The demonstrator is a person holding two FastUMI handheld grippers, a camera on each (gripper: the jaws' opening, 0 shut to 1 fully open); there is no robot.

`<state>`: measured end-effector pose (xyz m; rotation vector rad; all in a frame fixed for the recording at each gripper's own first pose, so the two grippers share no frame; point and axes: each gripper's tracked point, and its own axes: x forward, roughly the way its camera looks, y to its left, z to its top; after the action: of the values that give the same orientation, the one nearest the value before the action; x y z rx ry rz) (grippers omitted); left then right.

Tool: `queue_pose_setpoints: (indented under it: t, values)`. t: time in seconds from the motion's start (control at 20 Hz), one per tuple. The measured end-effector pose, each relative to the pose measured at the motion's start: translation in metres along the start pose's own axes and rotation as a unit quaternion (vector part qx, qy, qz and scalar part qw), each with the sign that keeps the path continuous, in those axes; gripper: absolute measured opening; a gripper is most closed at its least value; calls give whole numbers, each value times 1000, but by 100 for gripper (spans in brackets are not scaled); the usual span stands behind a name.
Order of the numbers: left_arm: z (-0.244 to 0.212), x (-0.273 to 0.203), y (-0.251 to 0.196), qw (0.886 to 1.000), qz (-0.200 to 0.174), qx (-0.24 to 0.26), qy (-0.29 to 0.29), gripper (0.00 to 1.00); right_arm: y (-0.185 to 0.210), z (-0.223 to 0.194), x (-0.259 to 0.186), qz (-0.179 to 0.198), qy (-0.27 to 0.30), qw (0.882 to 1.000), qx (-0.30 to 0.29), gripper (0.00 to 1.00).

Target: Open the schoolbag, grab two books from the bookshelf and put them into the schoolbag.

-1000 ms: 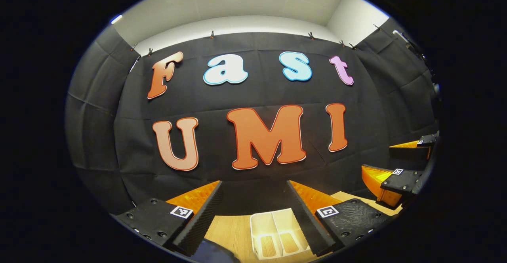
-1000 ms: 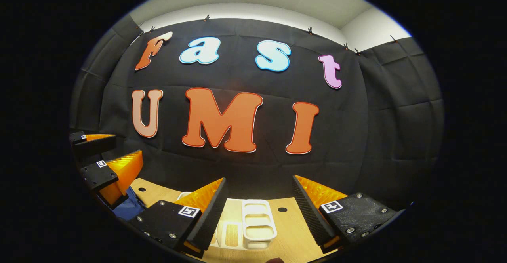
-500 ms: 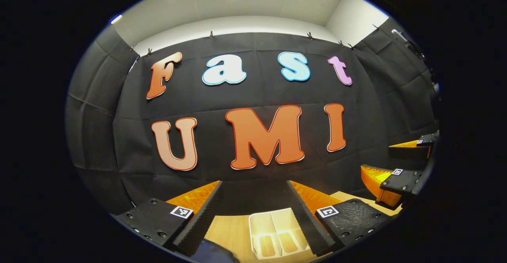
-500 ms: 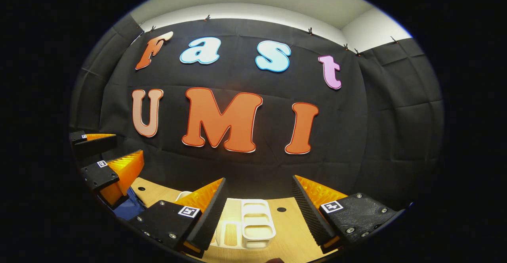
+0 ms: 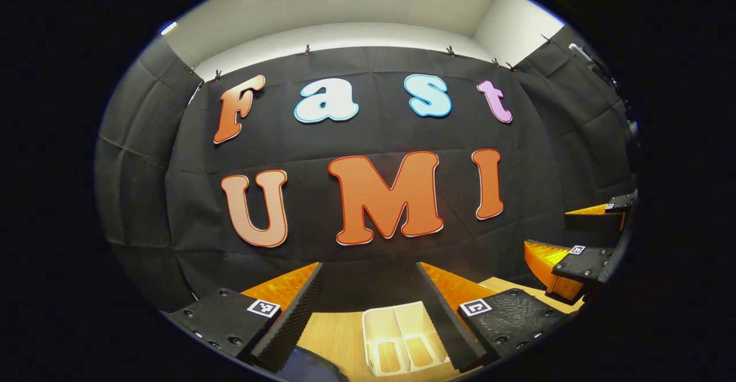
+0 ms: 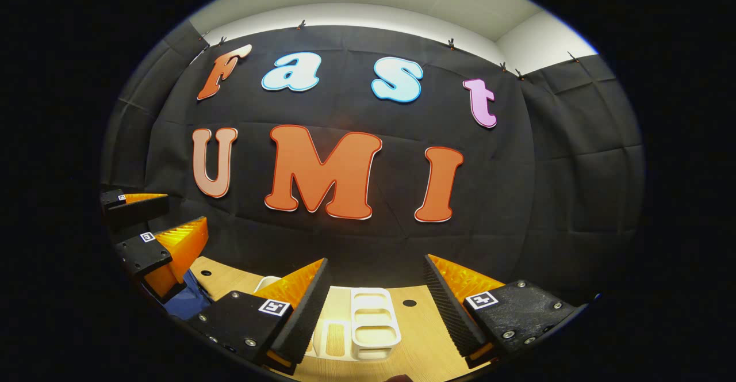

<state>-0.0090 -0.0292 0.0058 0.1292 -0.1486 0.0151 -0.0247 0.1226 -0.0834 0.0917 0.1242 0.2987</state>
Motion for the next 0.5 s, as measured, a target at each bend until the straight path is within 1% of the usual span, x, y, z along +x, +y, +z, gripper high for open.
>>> queue_pose_setpoints:
  t: [0.3, 0.35, 0.5]
  values:
    - [0, 3, 0, 1000, 1, 1, 1, 99, -4, -1, 2, -3, -1, 1000, 1, 95]
    - [-1, 3, 0, 1000, 2, 1, 1, 97, -5, -1, 3, -5, 0, 1000, 1, 95]
    - [-1, 4, -3, 1000, -1, 2, 3, 97, -7, -1, 4, -8, -1, 1000, 2, 95]
